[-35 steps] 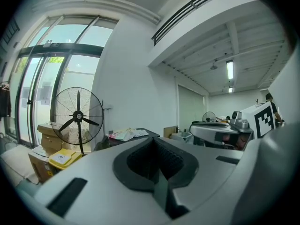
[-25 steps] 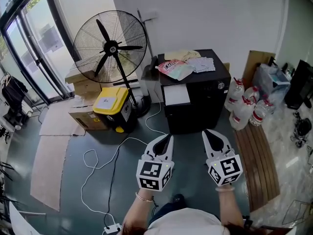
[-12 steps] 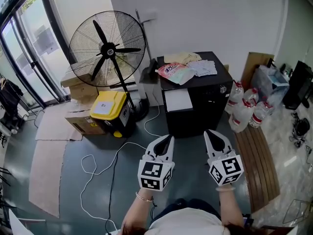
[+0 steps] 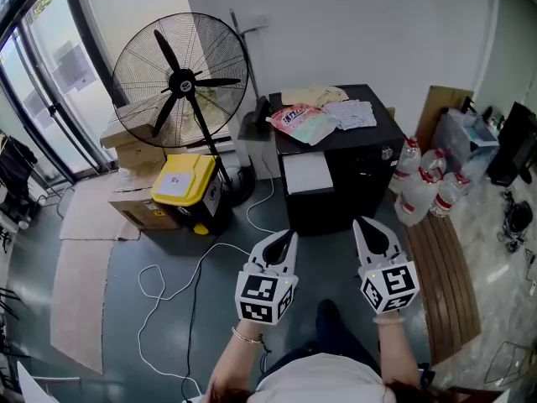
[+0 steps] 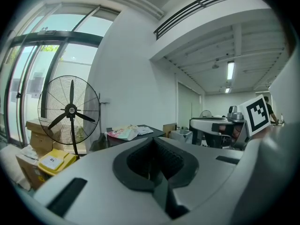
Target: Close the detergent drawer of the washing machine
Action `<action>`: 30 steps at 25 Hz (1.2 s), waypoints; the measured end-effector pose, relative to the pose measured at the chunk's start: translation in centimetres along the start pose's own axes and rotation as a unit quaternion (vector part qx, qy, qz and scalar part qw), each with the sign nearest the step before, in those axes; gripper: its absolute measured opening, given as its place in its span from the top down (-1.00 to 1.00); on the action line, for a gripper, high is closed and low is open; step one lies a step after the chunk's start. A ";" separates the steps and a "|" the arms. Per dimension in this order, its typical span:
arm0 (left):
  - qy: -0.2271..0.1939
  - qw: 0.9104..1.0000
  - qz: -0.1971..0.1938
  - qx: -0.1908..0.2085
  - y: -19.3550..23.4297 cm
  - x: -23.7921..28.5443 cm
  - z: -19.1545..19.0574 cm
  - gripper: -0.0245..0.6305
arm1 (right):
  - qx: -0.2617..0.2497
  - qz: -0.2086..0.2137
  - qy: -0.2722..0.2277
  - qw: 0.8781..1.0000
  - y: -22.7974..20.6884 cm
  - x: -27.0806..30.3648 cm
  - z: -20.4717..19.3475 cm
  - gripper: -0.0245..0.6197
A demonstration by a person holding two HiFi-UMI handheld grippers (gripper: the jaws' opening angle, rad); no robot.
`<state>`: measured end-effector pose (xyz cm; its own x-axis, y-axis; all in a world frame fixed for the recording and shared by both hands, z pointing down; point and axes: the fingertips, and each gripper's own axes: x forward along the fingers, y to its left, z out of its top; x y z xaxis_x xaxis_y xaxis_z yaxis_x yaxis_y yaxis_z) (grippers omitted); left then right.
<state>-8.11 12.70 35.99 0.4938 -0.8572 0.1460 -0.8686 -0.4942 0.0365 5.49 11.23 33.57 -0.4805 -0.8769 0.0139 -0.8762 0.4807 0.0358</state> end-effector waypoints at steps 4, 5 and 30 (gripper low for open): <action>0.003 1.000 -0.002 -0.004 1.2 1.9 -0.1 0.87 | -0.001 0.005 0.005 1.000 -1.1 2.1 -0.6 0.83; 0.002 1.000 -0.002 -0.005 1.4 2.4 -0.1 0.87 | 0.000 0.007 0.006 1.000 -1.4 2.6 -0.7 0.83; 0.048 0.997 0.046 -0.049 9.0 15.3 -4.0 0.75 | 0.000 0.083 0.070 0.994 -10.1 15.7 -7.1 0.79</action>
<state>-8.51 -4.29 42.53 0.4104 -0.8781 0.2460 -0.9119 -0.3940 0.1149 7.03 -7.42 40.50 -0.6077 -0.7781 0.1593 -0.7858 0.6181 0.0216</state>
